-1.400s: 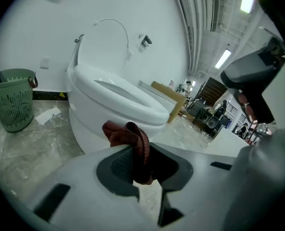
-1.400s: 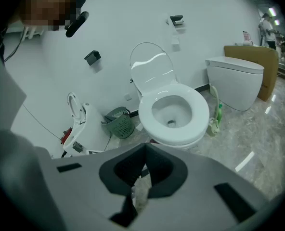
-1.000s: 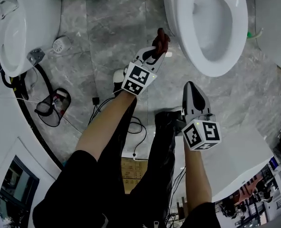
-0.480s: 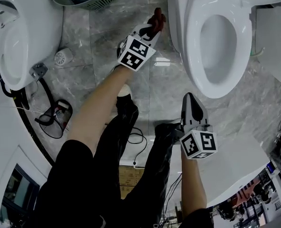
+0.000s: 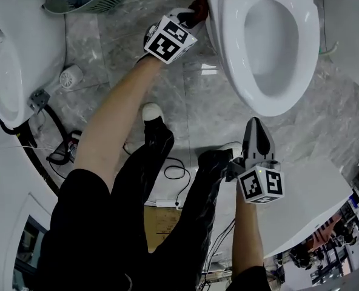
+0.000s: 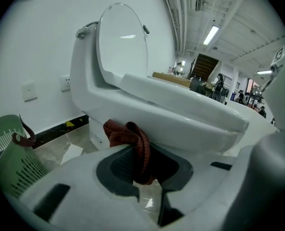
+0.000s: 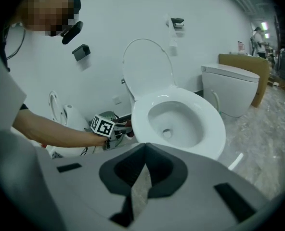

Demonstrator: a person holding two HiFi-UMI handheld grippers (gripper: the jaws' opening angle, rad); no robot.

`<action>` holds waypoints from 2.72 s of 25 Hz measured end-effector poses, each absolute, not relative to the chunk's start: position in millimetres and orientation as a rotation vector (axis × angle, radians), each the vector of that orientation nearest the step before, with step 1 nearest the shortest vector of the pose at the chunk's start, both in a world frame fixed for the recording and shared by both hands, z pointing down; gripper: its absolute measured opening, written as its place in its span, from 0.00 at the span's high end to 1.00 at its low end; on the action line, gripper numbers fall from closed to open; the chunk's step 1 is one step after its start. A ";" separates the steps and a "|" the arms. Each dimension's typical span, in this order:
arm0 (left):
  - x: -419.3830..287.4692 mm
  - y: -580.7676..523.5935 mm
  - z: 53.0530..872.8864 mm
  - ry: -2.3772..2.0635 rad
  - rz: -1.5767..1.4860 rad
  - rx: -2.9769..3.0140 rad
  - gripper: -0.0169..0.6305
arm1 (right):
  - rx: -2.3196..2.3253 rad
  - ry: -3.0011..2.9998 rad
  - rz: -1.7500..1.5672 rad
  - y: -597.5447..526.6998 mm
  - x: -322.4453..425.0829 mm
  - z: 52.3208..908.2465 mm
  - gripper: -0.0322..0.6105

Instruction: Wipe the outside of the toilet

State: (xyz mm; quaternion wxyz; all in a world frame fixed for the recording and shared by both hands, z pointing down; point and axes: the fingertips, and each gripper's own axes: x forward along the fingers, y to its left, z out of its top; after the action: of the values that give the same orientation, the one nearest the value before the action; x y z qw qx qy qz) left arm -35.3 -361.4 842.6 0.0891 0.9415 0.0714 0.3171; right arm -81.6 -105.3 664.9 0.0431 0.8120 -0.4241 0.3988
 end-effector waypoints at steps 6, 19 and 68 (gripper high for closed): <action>-43.4 -331.1 842.1 0.204 0.955 2.822 0.87 | 2.492 -1.289 1.225 -75.7 -72.1 668.6 0.95; -80.5 -231.4 839.9 0.186 0.969 2.803 0.87 | 2.510 -1.307 1.234 -1.3 -77.9 675.2 0.95; -142.4 64.4 522.7 -0.162 1.068 2.706 0.87 | 2.366 -1.685 1.131 235.8 20.4 433.7 0.95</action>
State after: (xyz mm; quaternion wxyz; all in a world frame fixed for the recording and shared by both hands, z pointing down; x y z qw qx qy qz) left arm -142.4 64.4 522.7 0.1136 0.9227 -0.0551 0.3642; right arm 20.4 235.8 433.7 0.0121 0.7590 -0.5405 0.3629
